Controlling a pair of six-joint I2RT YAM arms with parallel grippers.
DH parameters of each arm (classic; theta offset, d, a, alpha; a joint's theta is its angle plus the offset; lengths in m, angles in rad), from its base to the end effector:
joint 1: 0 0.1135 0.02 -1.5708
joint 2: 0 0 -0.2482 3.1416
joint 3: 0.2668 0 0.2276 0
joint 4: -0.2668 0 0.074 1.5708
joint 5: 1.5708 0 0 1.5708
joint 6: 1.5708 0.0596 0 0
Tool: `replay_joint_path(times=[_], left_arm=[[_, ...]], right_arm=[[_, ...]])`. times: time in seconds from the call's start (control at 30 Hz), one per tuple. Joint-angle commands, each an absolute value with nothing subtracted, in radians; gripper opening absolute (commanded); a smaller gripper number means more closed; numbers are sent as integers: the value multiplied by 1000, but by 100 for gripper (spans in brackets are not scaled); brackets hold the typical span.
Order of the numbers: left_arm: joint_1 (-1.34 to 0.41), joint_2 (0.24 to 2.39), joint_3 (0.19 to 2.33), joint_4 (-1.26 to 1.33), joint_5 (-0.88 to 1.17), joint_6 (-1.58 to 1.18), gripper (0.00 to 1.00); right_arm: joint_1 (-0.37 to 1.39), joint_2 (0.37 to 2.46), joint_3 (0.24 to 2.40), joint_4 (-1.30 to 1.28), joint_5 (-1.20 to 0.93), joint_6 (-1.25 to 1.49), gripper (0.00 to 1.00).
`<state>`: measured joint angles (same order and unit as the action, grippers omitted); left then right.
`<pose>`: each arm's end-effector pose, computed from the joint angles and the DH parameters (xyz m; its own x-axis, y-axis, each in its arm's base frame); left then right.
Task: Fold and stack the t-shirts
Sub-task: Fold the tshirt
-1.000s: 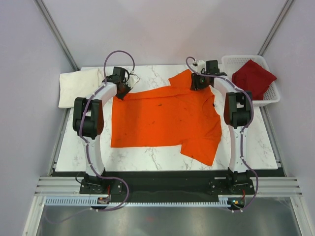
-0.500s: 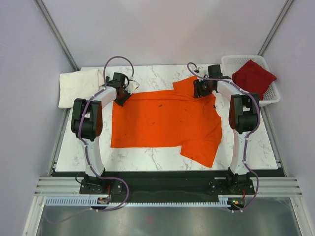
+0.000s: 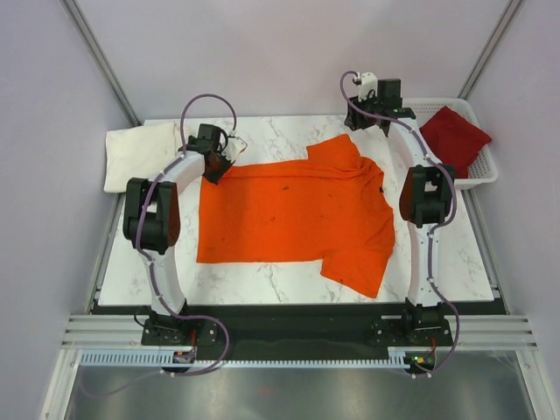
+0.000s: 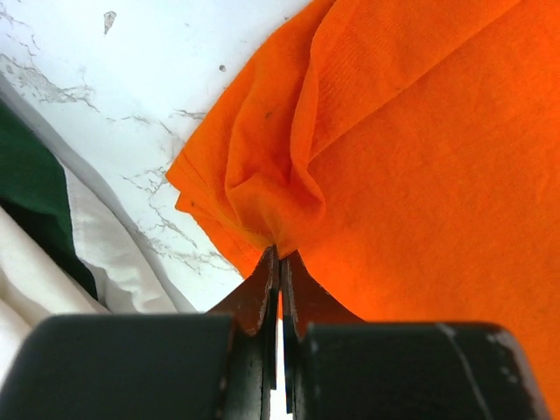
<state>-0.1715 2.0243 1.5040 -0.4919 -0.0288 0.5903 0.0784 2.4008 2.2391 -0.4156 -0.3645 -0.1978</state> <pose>0.4140 -0.0700 0.1663 -0.6076 0.6699 -0.4267 0.5943 0.7399 0.3153 0.5349 0.0633 0.2341 -0.4606 -0.2203 -0.8598 -0.4706 0.8819 0.0261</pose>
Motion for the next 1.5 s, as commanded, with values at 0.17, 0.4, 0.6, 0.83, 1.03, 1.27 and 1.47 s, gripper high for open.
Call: replay_joint_path(times=[0.17,0.4,0.6,0.83,1.03,1.27,1.47], left_arm=[[-170,1930,1502,-508,-20,574,2],[-173,1939,1517,-515,-15,566,2],[-178,1934,1513,-518,-15,560,2],[-183,1922,1513,-526,-18,555,2],[-187,1919,1514,-529,-21,554,2],[-196,1914,1506,-528,-31,551,2],[-199,1917,1525,-525,-52,561,2]], right_arm=[[80,2580,2391,-425,-336,-189,53],[80,2618,2399,-403,-321,-175,57],[83,2646,2402,-387,-304,-178,59],[95,2718,2477,-371,-291,-152,64],[95,2741,2482,-364,-305,-150,58],[95,2760,2491,-354,-301,-146,25],[89,2726,2507,-334,-282,-144,9]])
